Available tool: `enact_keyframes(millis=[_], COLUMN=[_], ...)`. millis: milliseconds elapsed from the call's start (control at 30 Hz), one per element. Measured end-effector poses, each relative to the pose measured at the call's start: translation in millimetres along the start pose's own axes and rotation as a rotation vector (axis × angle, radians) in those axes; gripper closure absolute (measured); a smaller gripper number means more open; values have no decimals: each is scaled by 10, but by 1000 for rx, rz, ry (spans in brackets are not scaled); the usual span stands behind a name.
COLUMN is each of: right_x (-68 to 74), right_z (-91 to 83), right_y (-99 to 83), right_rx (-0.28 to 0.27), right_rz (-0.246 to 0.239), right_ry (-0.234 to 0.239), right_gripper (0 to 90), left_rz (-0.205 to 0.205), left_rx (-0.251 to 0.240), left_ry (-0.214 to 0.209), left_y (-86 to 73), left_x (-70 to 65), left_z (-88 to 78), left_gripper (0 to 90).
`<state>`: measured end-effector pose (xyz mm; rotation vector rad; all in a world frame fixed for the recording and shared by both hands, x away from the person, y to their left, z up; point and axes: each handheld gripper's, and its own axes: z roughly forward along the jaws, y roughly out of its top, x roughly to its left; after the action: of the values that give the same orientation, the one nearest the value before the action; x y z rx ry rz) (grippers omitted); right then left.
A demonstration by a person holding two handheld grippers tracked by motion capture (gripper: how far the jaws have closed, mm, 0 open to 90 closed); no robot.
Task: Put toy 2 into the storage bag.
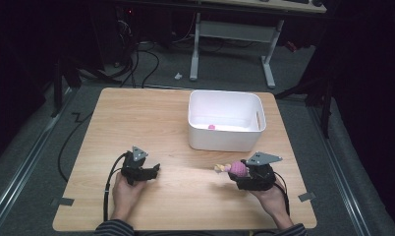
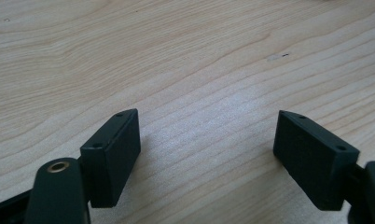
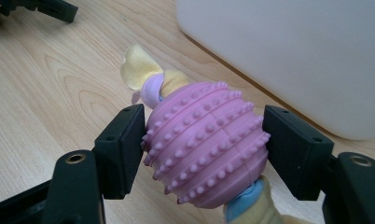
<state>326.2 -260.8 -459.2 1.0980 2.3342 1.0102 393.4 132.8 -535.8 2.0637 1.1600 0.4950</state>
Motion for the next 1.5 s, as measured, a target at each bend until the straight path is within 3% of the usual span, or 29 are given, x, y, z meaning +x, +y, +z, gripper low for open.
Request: enact_keyframes(millis=[133, 333, 733, 867, 1133, 1267, 1500], right_x=[-28, -97, -192, -247, -319, -348, -410], right_z=[-63, -139, -330, -421, -544, -582, -657], right_y=[41, 102, 263, 322, 482, 566, 737], right_rx=[-17, -38, -58, -84, -115, -120, -126], right_rz=[7, 47, 47, 69, 64, 74, 69], right_ry=[-1, 43, -7, 14, -7, 15, -15], right_gripper=[324, 325, 325, 325, 326, 326, 326], left_rz=[-1, 1, 1, 0, -1, -1, -5], left_rx=[-1, 1, 1, 1, 0, 0, -2], left_ry=[1, 1, 1, 2, 4, 5, 5], left_y=[0, 0, 0, 1, 2, 2, 3], left_x=[-1, 1, 0, -1, -2, -2, -2], left_z=[1, 0, -1, 0, 2, 2, 4], left_gripper=[232, 232, 232, 232, 232, 233, 234])
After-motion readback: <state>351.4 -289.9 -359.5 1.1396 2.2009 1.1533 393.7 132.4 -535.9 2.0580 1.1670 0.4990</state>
